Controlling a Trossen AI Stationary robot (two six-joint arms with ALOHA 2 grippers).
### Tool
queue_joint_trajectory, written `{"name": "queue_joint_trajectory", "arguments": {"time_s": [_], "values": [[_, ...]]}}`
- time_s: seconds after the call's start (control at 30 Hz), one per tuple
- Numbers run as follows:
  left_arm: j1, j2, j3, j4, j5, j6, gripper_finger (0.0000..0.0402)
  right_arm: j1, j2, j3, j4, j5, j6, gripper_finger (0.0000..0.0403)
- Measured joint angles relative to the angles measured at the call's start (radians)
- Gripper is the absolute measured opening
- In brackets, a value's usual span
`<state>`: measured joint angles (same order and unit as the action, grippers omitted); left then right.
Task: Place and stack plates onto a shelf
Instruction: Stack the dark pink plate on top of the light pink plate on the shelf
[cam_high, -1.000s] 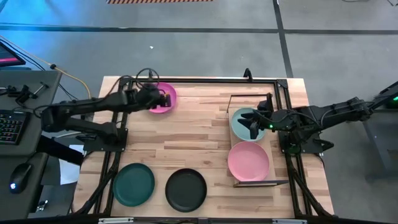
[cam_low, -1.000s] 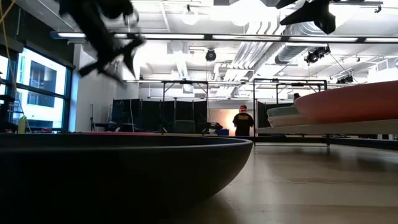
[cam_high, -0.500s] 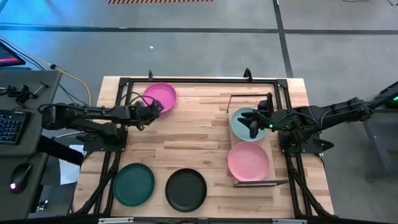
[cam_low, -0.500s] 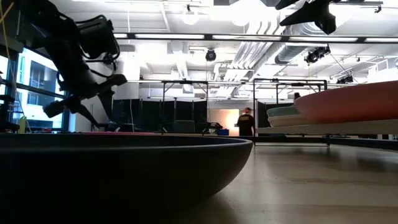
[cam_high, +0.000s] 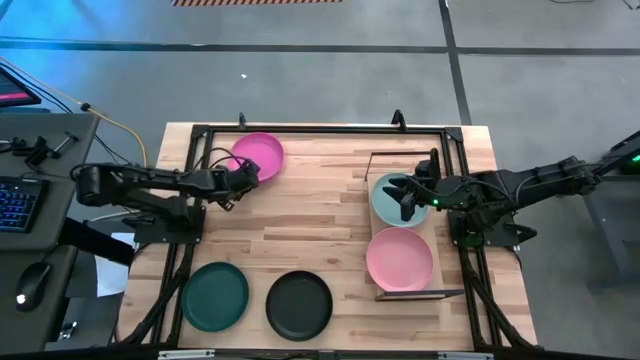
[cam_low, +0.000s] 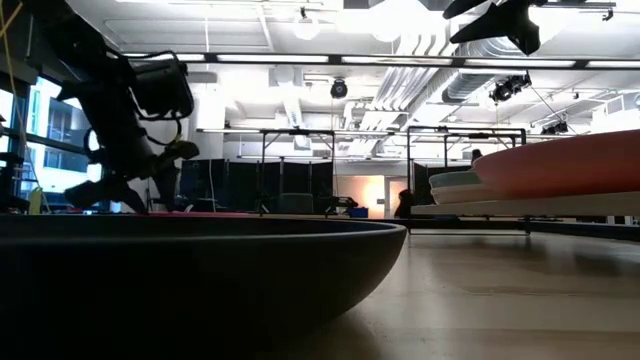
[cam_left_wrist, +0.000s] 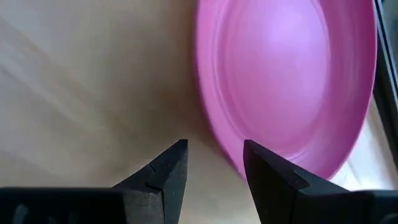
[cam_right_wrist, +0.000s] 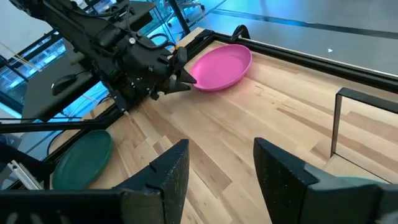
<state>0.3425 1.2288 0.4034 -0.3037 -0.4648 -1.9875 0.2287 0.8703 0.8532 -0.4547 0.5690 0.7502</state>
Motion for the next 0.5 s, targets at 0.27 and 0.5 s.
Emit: {"name": "queue_joint_trajectory", "arguments": {"time_s": [0.27,0.5], "values": [[0.059,0.103,0.001,0.199,0.014,0.058,0.0142,0.0,0.0,0.0,0.004,-0.001,0.009,0.016],[0.065,0.135,0.002,0.194,0.034,0.133,0.0052,0.0,0.0,0.0,0.004,-0.002,0.031,0.016]]}}
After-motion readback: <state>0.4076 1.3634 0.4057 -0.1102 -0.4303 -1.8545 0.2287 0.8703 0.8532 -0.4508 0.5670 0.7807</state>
